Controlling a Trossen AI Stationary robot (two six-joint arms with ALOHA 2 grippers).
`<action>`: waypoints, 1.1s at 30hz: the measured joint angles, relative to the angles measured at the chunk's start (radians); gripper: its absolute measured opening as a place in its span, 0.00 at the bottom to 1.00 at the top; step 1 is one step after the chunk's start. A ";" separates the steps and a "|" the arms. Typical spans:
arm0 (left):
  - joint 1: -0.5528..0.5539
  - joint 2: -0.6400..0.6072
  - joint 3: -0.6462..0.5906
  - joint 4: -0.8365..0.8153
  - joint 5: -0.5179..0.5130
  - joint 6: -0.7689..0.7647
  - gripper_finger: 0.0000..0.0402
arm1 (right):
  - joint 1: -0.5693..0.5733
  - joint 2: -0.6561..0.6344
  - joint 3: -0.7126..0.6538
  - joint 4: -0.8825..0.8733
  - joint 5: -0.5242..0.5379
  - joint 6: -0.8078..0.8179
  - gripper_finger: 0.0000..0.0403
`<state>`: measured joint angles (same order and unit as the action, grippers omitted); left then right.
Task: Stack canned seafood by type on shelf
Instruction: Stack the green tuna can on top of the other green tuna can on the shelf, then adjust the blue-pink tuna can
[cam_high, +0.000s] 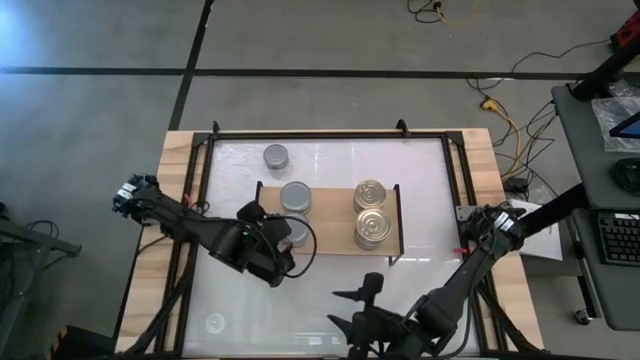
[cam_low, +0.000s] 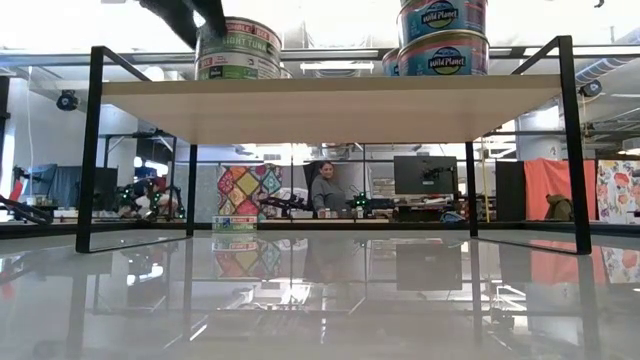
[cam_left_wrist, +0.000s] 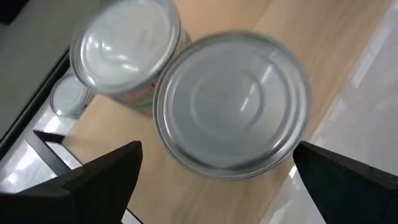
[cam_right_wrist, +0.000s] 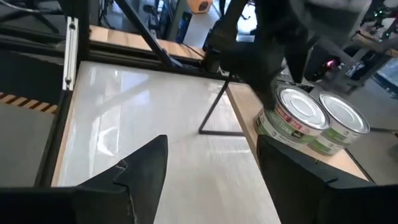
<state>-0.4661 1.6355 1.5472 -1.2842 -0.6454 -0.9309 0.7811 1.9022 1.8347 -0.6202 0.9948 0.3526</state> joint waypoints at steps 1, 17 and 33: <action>0.000 0.000 0.015 -0.003 -0.001 0.007 1.00 | 0.000 0.000 0.000 -0.006 0.000 0.001 0.61; 0.015 -0.119 0.234 -0.261 -0.179 0.142 0.95 | 0.006 -0.107 0.012 -0.260 0.001 -0.013 0.76; 0.802 -0.271 -0.005 0.242 0.204 0.703 0.91 | -0.033 -0.245 -0.006 -0.494 0.000 0.038 0.86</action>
<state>0.3355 1.3642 1.5421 -1.0419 -0.4414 -0.2281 0.7484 1.6571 1.8288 -1.1142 0.9952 0.3908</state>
